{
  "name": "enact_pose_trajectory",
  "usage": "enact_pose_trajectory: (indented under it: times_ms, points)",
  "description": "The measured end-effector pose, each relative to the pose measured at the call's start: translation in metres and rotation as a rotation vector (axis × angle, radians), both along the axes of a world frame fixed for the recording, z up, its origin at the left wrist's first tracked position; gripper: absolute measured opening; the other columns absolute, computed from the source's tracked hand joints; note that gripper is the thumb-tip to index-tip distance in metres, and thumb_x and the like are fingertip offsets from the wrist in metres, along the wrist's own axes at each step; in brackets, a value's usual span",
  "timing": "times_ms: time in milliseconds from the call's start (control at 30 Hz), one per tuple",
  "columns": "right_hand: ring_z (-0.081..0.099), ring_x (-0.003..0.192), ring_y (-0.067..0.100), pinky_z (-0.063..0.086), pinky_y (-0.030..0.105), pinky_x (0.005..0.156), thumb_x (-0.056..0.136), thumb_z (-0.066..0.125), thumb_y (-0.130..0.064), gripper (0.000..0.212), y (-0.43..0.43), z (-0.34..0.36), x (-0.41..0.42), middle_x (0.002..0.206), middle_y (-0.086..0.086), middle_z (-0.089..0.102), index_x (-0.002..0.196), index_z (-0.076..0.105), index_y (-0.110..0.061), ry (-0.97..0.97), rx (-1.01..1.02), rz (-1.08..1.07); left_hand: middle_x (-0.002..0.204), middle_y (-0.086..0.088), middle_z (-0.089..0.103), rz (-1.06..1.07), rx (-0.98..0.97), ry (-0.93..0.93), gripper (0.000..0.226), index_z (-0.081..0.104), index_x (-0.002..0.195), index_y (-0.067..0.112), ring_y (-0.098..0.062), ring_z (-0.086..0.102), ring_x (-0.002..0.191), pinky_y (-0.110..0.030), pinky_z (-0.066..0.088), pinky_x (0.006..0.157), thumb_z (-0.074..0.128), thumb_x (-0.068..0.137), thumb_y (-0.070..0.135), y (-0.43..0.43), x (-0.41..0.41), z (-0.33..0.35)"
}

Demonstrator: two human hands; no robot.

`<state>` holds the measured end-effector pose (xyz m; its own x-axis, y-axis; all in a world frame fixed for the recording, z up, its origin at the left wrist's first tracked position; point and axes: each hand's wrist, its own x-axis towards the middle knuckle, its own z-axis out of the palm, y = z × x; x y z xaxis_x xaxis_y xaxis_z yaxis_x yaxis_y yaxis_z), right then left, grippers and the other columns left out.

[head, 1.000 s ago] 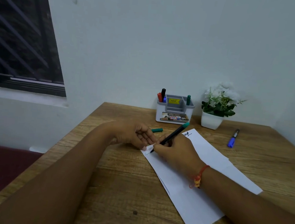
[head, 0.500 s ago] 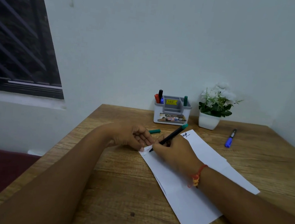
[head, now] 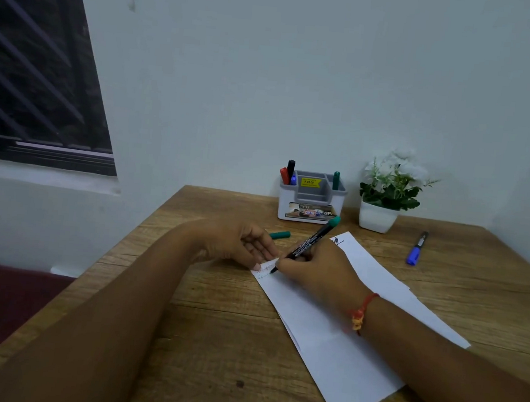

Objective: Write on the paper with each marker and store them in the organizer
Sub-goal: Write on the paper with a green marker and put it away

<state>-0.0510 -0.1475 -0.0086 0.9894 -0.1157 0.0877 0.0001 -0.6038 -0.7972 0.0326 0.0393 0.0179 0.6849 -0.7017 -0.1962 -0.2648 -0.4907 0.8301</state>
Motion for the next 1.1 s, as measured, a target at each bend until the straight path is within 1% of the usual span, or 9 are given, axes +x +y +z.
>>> enact_pose_trajectory:
  times_ms: [200,333,500,633,733,833,900,1033,1100]
  points:
    - [0.057,0.063,0.003,0.042,0.019,0.055,0.08,0.071,-0.032,0.018,0.0011,0.001,-0.0021,0.062,-0.006,0.064,0.083,0.075,-0.014,-0.019,-0.025,0.014,0.114,-0.007,0.069,-0.001,0.005,-0.003,0.043,0.065,0.117,0.008,-0.013,0.065,0.099,-0.026,0.053,0.093,0.069,0.079,-0.011,0.0002,-0.0003,0.0014]
    - [0.058,0.064,0.006,0.043,0.023,0.057,0.08,0.071,-0.033,0.015,0.0015,0.0033,-0.0031,0.063,-0.006,0.064,0.078,0.073,-0.018,-0.001,-0.029,0.033,0.108,-0.002,0.07,0.002,0.006,0.002,0.042,0.066,0.115,0.01,-0.011,0.065,0.097,-0.023,0.054,0.09,0.069,0.079,-0.011,-0.0001,-0.0001,0.0012]
    - [0.053,0.056,0.003,0.036,0.014,0.049,0.082,0.07,-0.029,0.019,0.0015,0.0034,-0.0037,0.051,-0.012,0.057,0.065,0.065,-0.024,-0.02,-0.05,0.01,0.107,0.0,0.07,-0.003,0.002,0.003,0.042,0.067,0.115,0.011,-0.01,0.066,0.096,-0.021,0.054,0.087,0.069,0.079,-0.011,0.0,0.0012,-0.0001]
    - [0.054,0.057,0.001,0.036,0.008,0.043,0.084,0.071,-0.028,0.018,0.0013,0.005,-0.0058,0.056,-0.011,0.059,0.067,0.066,-0.025,-0.023,-0.05,0.01,0.106,0.001,0.07,-0.005,0.0,0.005,0.042,0.066,0.115,0.011,-0.011,0.065,0.098,-0.023,0.053,0.089,0.07,0.079,-0.01,-0.0001,0.0013,0.0002]
    - [0.056,0.059,0.001,0.037,0.009,0.047,0.083,0.069,-0.027,0.012,0.0015,0.005,-0.0056,0.058,-0.01,0.061,0.072,0.07,-0.024,-0.028,-0.049,0.008,0.107,0.001,0.07,-0.006,0.004,0.008,0.042,0.066,0.115,0.011,-0.011,0.065,0.098,-0.022,0.054,0.089,0.07,0.079,-0.01,-0.0002,0.0013,0.0007]
    - [0.056,0.059,0.002,0.039,0.014,0.051,0.083,0.069,-0.026,0.013,0.0015,0.0042,-0.0049,0.057,-0.01,0.06,0.07,0.069,-0.024,-0.035,-0.044,0.008,0.108,-0.001,0.07,-0.001,-0.001,0.011,0.042,0.065,0.117,0.008,-0.01,0.065,0.097,-0.02,0.054,0.086,0.069,0.079,-0.01,0.0001,0.0007,0.0008]
    - [0.056,0.059,0.002,0.038,0.012,0.05,0.083,0.069,-0.026,0.013,0.0014,0.0041,-0.005,0.056,-0.01,0.06,0.07,0.069,-0.025,-0.041,-0.043,0.004,0.107,-0.001,0.07,0.0,-0.003,0.008,0.042,0.066,0.117,0.008,-0.01,0.065,0.097,-0.021,0.054,0.087,0.069,0.079,-0.011,-0.0001,0.0002,0.0008]
    - [0.06,0.065,0.003,0.043,0.017,0.058,0.084,0.069,-0.027,0.008,0.0007,0.0031,-0.0048,0.064,-0.009,0.065,0.08,0.074,-0.022,-0.038,-0.037,0.015,0.108,-0.002,0.07,-0.002,-0.005,0.005,0.042,0.066,0.117,0.008,-0.01,0.066,0.097,-0.022,0.054,0.088,0.069,0.079,-0.011,0.0001,0.0006,0.0003]
    - [0.06,0.065,0.003,0.043,0.018,0.058,0.084,0.069,-0.026,0.008,0.0004,0.0039,-0.0051,0.063,-0.009,0.065,0.078,0.073,-0.023,-0.031,-0.02,0.02,0.108,-0.001,0.071,-0.005,-0.003,-0.002,0.042,0.066,0.116,0.009,-0.011,0.066,0.097,-0.022,0.054,0.089,0.07,0.079,-0.01,0.0002,0.0008,0.0008]
